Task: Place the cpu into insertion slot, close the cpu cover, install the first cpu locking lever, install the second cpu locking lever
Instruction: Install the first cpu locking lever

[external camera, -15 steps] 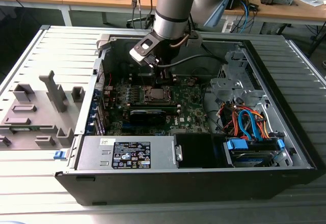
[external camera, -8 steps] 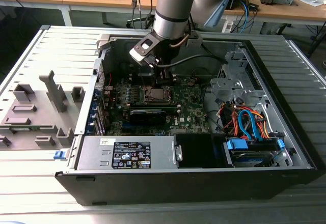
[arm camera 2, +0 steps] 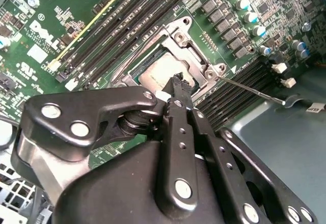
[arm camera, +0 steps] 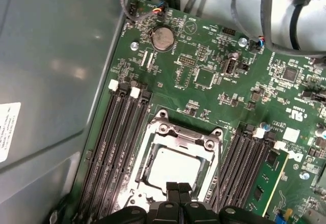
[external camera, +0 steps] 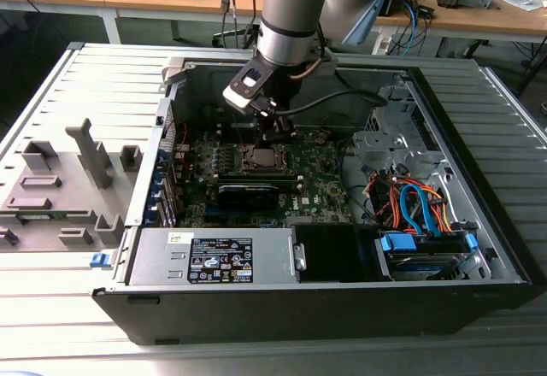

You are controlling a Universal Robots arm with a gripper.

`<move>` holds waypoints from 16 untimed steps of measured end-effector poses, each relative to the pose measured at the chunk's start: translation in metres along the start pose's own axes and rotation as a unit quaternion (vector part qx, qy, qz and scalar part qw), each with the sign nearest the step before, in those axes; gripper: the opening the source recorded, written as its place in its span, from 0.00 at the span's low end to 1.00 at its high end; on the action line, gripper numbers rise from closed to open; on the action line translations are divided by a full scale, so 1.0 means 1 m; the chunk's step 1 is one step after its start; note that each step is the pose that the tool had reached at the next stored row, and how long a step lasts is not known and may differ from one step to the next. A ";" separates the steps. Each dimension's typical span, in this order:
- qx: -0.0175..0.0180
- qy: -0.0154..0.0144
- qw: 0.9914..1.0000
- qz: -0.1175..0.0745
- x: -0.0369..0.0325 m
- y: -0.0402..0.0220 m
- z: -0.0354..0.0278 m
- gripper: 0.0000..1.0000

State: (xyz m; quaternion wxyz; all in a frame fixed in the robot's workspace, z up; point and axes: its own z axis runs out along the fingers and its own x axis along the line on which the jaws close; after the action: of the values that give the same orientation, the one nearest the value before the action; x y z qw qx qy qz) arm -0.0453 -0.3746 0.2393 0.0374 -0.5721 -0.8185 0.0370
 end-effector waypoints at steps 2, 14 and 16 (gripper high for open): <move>0.000 -0.001 1.000 -0.008 0.0000 0.0000 0.0000 0.11; 0.001 -0.008 0.997 -0.073 0.0000 0.0000 0.0000 0.11; 0.002 -0.009 0.996 -0.088 0.0000 0.0000 0.0000 0.11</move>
State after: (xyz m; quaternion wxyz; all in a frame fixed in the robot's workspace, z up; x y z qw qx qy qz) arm -0.0453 -0.3746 0.2393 0.0340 -0.4978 -0.8657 0.0402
